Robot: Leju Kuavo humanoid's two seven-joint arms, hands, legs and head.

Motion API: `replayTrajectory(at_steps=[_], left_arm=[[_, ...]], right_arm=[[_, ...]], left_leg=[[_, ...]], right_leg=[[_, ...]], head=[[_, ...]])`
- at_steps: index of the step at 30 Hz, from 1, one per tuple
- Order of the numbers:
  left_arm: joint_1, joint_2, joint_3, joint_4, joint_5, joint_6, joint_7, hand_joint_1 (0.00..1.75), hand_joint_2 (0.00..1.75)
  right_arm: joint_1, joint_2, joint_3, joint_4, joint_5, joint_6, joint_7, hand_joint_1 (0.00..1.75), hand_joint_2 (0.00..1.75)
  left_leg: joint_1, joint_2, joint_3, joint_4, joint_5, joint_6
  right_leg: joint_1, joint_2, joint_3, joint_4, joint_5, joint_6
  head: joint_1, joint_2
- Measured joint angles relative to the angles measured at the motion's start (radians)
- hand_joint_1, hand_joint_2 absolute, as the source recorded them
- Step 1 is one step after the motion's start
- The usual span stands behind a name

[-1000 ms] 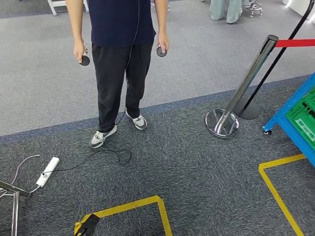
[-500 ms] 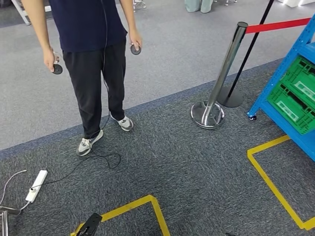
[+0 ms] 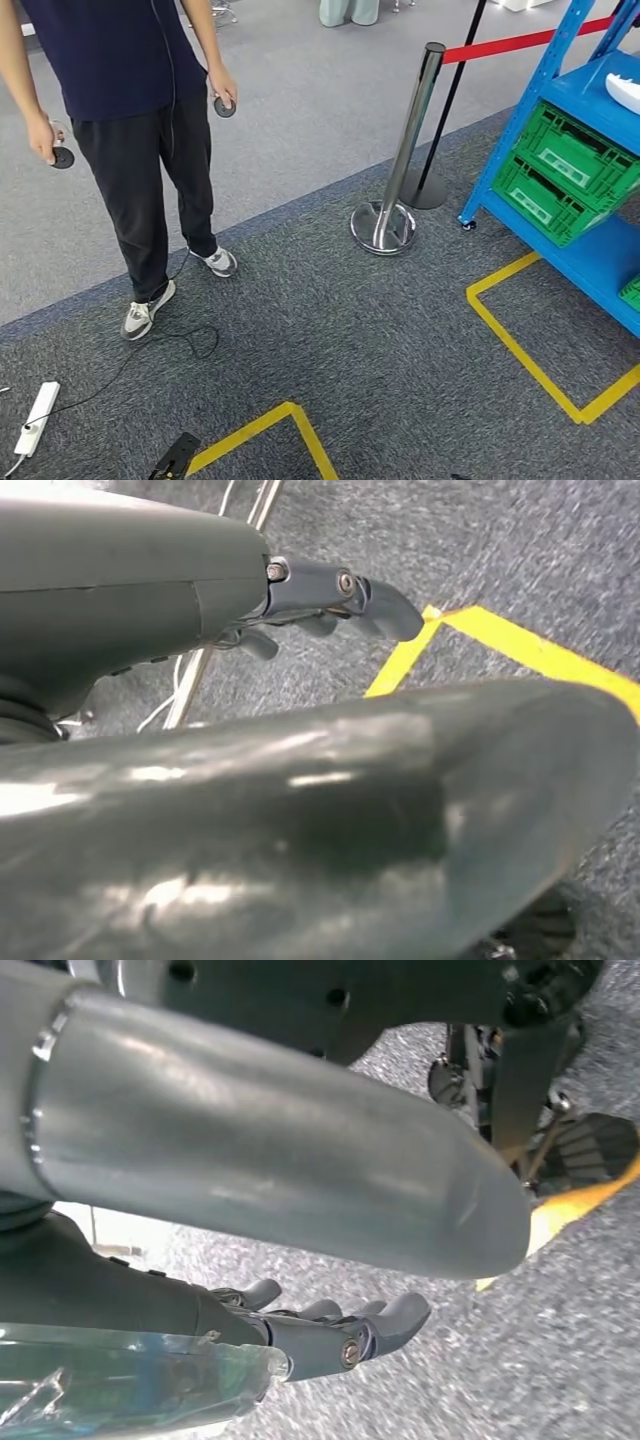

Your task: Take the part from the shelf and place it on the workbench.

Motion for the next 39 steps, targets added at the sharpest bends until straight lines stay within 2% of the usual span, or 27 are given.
replayTrajectory(at_steps=[2,4,5,6,7,9,10,11,13,15,17,18,19,20,21,22,24,26,28,29,31,33,34,35,36,37,39], left_arm=[[0.003,0.000,0.000,0.000,-0.001,-0.001,0.000,0.00,0.00],[0.009,0.000,0.001,0.000,-0.002,-0.003,0.002,0.00,0.00],[0.010,0.000,0.001,0.000,-0.003,-0.004,0.004,0.00,0.00],[0.011,0.000,0.001,0.000,-0.003,-0.004,0.006,0.00,0.00],[0.012,-0.001,0.001,0.000,-0.004,-0.005,0.008,0.00,0.00],[0.013,-0.001,0.001,0.000,-0.004,-0.006,0.011,0.00,0.00],[0.014,-0.001,0.001,0.000,-0.004,-0.006,0.011,0.00,0.00],[0.015,-0.001,0.001,0.000,-0.004,-0.007,0.012,0.00,0.00],[0.015,-0.001,0.001,0.000,-0.004,-0.008,0.012,0.00,0.00],[0.013,-0.003,0.001,0.000,-0.004,-0.010,0.012,0.00,0.00],[0.013,-0.003,0.001,0.000,-0.004,-0.012,0.012,0.00,0.00],[0.015,-0.004,0.001,0.000,-0.004,-0.012,0.012,0.00,0.00],[0.017,-0.004,0.001,0.000,-0.004,-0.013,0.012,0.00,0.00],[0.019,-0.004,0.001,0.000,-0.004,-0.014,0.012,0.00,0.00],[0.020,-0.005,0.001,0.000,-0.004,-0.014,0.012,0.00,0.00],[0.020,-0.005,0.001,0.000,-0.004,-0.015,0.012,0.00,0.00],[0.018,-0.005,0.001,0.000,-0.005,-0.015,0.012,0.00,0.00],[0.015,-0.006,0.001,0.000,-0.005,-0.015,0.012,0.00,0.00],[0.014,-0.008,0.001,0.000,-0.005,-0.015,0.012,0.00,0.00],[0.013,-0.009,0.001,0.000,-0.006,-0.015,0.012,0.00,0.00],[0.013,-0.009,0.001,0.000,-0.006,-0.014,0.012,0.00,0.00],[0.016,-0.008,0.001,0.000,-0.006,-0.013,0.012,0.00,0.00],[0.017,-0.007,0.001,0.000,-0.006,-0.013,0.012,0.00,0.00],[0.018,-0.007,0.001,0.000,-0.006,-0.013,0.012,0.00,0.00],[0.019,-0.007,0.001,0.000,-0.006,-0.013,0.012,0.00,0.00],[0.019,-0.007,0.001,0.000,-0.006,-0.013,0.012,0.00,0.00],[0.019,-0.008,0.001,0.000,-0.006,-0.013,0.012,0.00,0.00]], right_arm=[[-0.003,0.001,0.000,0.000,0.000,0.001,0.000,0.00,0.00],[-0.006,0.002,0.000,0.000,0.000,0.001,0.001,0.00,0.00],[-0.005,0.003,0.000,0.000,0.000,-0.001,0.002,0.00,0.00],[-0.003,0.003,0.000,0.000,0.000,-0.002,0.004,0.00,0.00],[-0.001,0.002,-0.001,0.000,0.001,-0.005,0.006,0.00,0.00],[-0.003,0.002,-0.001,0.000,0.003,-0.009,0.012,0.00,0.00],[-0.005,0.002,-0.001,0.000,0.004,-0.011,0.014,0.00,0.00],[-0.006,0.003,-0.001,0.000,0.005,-0.012,0.017,0.00,0.00],[-0.006,0.003,-0.001,0.000,0.006,-0.013,0.019,0.00,0.00],[-0.004,0.002,-0.001,0.000,0.007,-0.015,0.021,0.00,0.00],[-0.006,0.001,-0.001,0.000,0.008,-0.016,0.023,0.00,0.00],[-0.008,0.001,-0.001,0.000,0.009,-0.016,0.023,0.00,0.00],[-0.009,0.001,-0.001,0.000,0.009,-0.015,0.023,0.00,0.00],[-0.010,0.001,-0.001,0.000,0.010,-0.013,0.023,0.00,0.00],[-0.009,0.001,-0.001,0.000,0.010,-0.012,0.023,0.00,0.00],[-0.008,0.001,-0.001,0.000,0.011,-0.011,0.022,0.00,0.00],[-0.008,0.001,-0.001,0.000,0.012,-0.010,0.018,0.00,0.00],[-0.009,0.001,-0.001,0.000,0.012,-0.010,0.015,0.00,0.00],[-0.005,0.001,-0.001,0.000,0.012,-0.012,0.015,0.00,0.00],[-0.002,0.001,-0.001,0.000,0.012,-0.013,0.016,0.00,0.00],[0.001,0.001,-0.001,0.000,0.012,-0.014,0.019,0.00,0.00],[-0.001,0.001,-0.001,0.000,0.012,-0.015,0.020,0.00,0.00],[-0.002,0.001,-0.001,0.000,0.012,-0.015,0.021,0.00,0.00],[-0.002,0.001,-0.001,0.000,0.012,-0.015,0.021,0.00,0.00],[0.000,0.001,-0.001,0.000,0.013,-0.015,0.022,0.00,0.00],[0.001,0.001,-0.001,0.000,0.013,-0.015,0.023,0.00,0.00],[0.001,0.000,-0.002,0.000,0.013,-0.015,0.024,0.00,0.00]], left_leg=[[-0.003,0.020,0.001,-0.001,-0.002,0.008],[-0.007,0.042,0.002,-0.001,-0.004,0.011],[-0.007,0.052,0.003,-0.001,-0.005,0.011],[-0.007,0.061,0.005,-0.001,-0.007,0.011],[-0.007,0.069,0.009,-0.001,-0.009,0.009],[-0.010,0.082,0.016,0.001,-0.016,0.001],[-0.013,0.088,0.019,0.002,-0.018,-0.004],[-0.015,0.094,0.020,0.002,-0.020,-0.008],[-0.013,0.106,0.020,-0.003,-0.020,-0.019],[-0.009,0.094,0.008,0.019,-0.037,-0.034],[-0.008,0.060,-0.042,0.124,-0.087,-0.041],[-0.007,0.048,-0.079,0.192,-0.114,-0.040],[-0.007,0.043,-0.109,0.245,-0.130,-0.037],[-0.008,0.040,-0.125,0.268,-0.128,-0.034],[-0.009,0.038,-0.124,0.253,-0.105,-0.030],[-0.010,0.033,-0.104,0.204,-0.068,-0.026],[-0.008,0.000,-0.040,0.065,0.000,-0.021],[-0.007,-0.028,-0.004,-0.011,0.017,-0.018],[-0.009,-0.022,0.000,-0.019,0.014,-0.012],[-0.009,-0.014,0.002,-0.022,0.016,-0.006],[-0.007,0.004,0.005,-0.027,0.019,0.006],[-0.010,0.024,0.007,-0.028,0.016,0.014],[-0.011,0.036,0.007,-0.027,0.015,0.015],[-0.012,0.046,0.008,-0.027,0.014,0.015],[-0.012,0.055,0.010,-0.027,0.012,0.014],[-0.012,0.064,0.013,-0.027,0.010,0.012],[-0.014,0.080,0.023,-0.026,0.002,0.005]], right_leg=[[0.001,-0.048,-0.055,0.116,-0.060,0.004],[0.000,-0.061,-0.115,0.238,-0.106,0.008],[0.000,-0.062,-0.122,0.255,-0.103,0.008],[0.000,-0.065,-0.109,0.231,-0.082,0.008],[0.000,-0.072,-0.075,0.170,-0.049,0.008],[0.001,-0.109,0.000,0.034,0.000,0.004],[0.003,-0.121,0.023,-0.007,0.010,0.000],[0.006,-0.126,0.031,-0.022,0.011,-0.006],[0.010,-0.107,0.030,-0.023,0.013,-0.020],[0.008,-0.091,0.034,-0.036,0.020,-0.035],[0.005,-0.075,0.040,-0.050,0.027,-0.044],[0.006,-0.064,0.041,-0.053,0.028,-0.046],[0.007,-0.052,0.042,-0.053,0.027,-0.047],[0.008,-0.040,0.042,-0.053,0.027,-0.047],[0.009,-0.027,0.043,-0.053,0.027,-0.047],[0.009,-0.015,0.045,-0.053,0.027,-0.047],[0.010,0.009,0.045,-0.050,0.027,-0.043],[0.009,0.027,0.041,-0.049,0.028,-0.034],[0.005,0.040,0.035,-0.054,0.030,-0.021],[0.005,0.034,0.031,-0.051,0.028,-0.016],[0.006,-0.008,0.003,0.001,-0.008,-0.006],[0.006,-0.052,-0.060,0.132,-0.079,0.001],[0.006,-0.059,-0.092,0.199,-0.107,0.004],[0.005,-0.062,-0.111,0.239,-0.117,0.006],[0.005,-0.063,-0.110,0.239,-0.106,0.007],[0.004,-0.067,-0.086,0.195,-0.078,0.008],[0.005,-0.097,-0.003,0.049,-0.013,0.005]], head=[[0.004,0.000],[0.004,0.000],[0.004,0.000],[0.004,0.000],[0.005,0.000],[0.004,0.000],[0.003,0.000],[0.002,0.000],[0.001,0.000],[-0.001,0.000],[-0.005,0.000],[-0.006,0.000],[-0.007,0.000],[-0.007,0.000],[-0.006,0.000],[-0.006,0.000],[-0.006,0.000],[-0.006,0.000],[-0.006,0.000],[-0.005,0.000],[-0.001,0.000],[0.003,0.000],[0.003,0.000],[0.003,0.000],[0.003,0.000],[0.003,0.000],[0.003,0.000]])
